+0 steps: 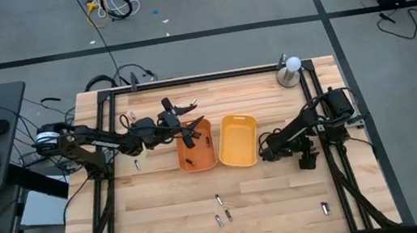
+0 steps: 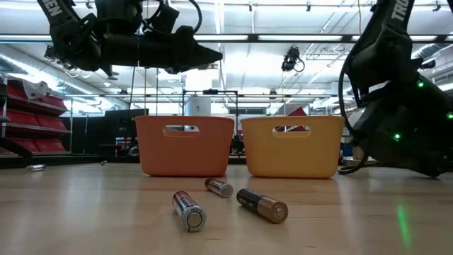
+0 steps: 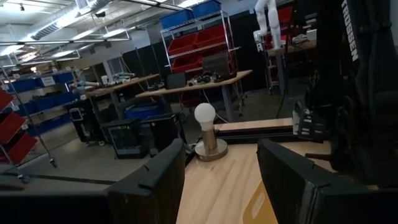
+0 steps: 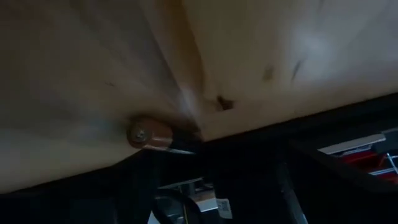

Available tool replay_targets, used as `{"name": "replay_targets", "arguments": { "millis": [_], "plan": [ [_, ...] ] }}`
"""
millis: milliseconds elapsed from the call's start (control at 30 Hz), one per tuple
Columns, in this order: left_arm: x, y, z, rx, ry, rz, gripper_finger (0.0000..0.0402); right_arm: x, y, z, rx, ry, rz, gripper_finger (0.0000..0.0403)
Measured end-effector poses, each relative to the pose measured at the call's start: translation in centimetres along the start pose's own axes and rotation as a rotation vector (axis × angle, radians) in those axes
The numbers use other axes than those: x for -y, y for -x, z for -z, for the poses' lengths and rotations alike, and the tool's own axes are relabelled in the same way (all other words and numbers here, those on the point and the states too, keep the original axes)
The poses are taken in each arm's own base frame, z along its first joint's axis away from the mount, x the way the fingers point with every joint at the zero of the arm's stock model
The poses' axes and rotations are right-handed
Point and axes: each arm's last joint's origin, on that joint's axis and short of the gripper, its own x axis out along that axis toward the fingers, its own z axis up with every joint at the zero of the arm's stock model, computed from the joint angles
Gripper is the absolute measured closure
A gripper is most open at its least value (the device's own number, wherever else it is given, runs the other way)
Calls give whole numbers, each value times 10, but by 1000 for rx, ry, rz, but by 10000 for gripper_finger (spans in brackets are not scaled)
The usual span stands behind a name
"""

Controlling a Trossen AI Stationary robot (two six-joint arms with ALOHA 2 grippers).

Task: Sort batteries
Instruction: Put the black battery into the orange bin

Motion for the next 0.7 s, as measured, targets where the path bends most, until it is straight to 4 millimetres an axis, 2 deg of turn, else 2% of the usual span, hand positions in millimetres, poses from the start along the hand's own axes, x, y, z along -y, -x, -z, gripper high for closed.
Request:
{"name": "replay_targets", "arguments": {
  "millis": [300, 567, 700],
  "plan": [
    [0, 0, 1, -11, -2, 3, 204, 2, 7, 7, 58, 2, -17, 113],
    [0, 0, 1, -11, 2, 3, 204, 9, 32, 34, 269, -85, -112, 135],
    [0, 0, 1, -11, 10, 3, 204, 10, 41, 41, 381, -115, -205, 144]
  ]
}}
